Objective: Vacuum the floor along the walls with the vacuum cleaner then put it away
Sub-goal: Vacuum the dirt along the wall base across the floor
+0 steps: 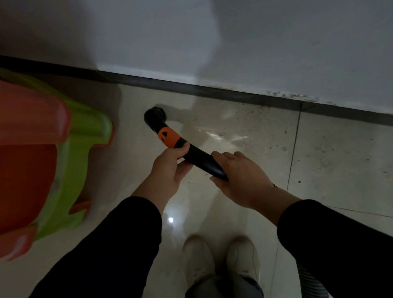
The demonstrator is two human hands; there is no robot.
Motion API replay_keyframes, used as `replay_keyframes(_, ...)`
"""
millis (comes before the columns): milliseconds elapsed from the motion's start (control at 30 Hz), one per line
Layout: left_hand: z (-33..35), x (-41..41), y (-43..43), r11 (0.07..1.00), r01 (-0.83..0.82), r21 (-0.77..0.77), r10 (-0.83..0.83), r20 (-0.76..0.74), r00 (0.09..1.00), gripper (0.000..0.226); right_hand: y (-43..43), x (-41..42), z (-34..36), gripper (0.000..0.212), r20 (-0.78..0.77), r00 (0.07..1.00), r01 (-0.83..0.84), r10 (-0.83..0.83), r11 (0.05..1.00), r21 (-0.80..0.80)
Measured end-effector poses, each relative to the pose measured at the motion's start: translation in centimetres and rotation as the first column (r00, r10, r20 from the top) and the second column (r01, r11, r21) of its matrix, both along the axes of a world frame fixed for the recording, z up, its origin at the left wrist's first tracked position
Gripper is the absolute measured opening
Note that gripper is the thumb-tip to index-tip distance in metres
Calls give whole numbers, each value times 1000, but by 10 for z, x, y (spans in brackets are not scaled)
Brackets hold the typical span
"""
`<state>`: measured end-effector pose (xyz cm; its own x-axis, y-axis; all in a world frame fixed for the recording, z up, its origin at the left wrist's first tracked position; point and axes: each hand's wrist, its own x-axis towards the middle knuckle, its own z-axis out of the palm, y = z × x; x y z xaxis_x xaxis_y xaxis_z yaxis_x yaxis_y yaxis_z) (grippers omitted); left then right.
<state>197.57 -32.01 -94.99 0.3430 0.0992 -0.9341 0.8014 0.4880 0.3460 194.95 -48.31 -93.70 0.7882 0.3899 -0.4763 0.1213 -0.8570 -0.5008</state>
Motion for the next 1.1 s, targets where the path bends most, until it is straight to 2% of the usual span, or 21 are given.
replay_keyframes(300,0,-22,25,997,-77,29,77,-4,997,38,22,-7,1,39,-10,996,-84,84,996,32)
replay_keyframes(700,0,-33,20,993,-116,-2,116,5,993,34,16,-9,9,39,-14,993,-116,116,993,14)
replay_keyframes(867,0,-24,5,997,-76,-34,76,8,997,29,2,-10,10,43,12,997,-79,79,996,-31)
replay_keyframes(1100,1,-12,-22,998,-25,-57,26,14,1000,25,-21,-9,14,40,17,1000,-8,9,997,-77)
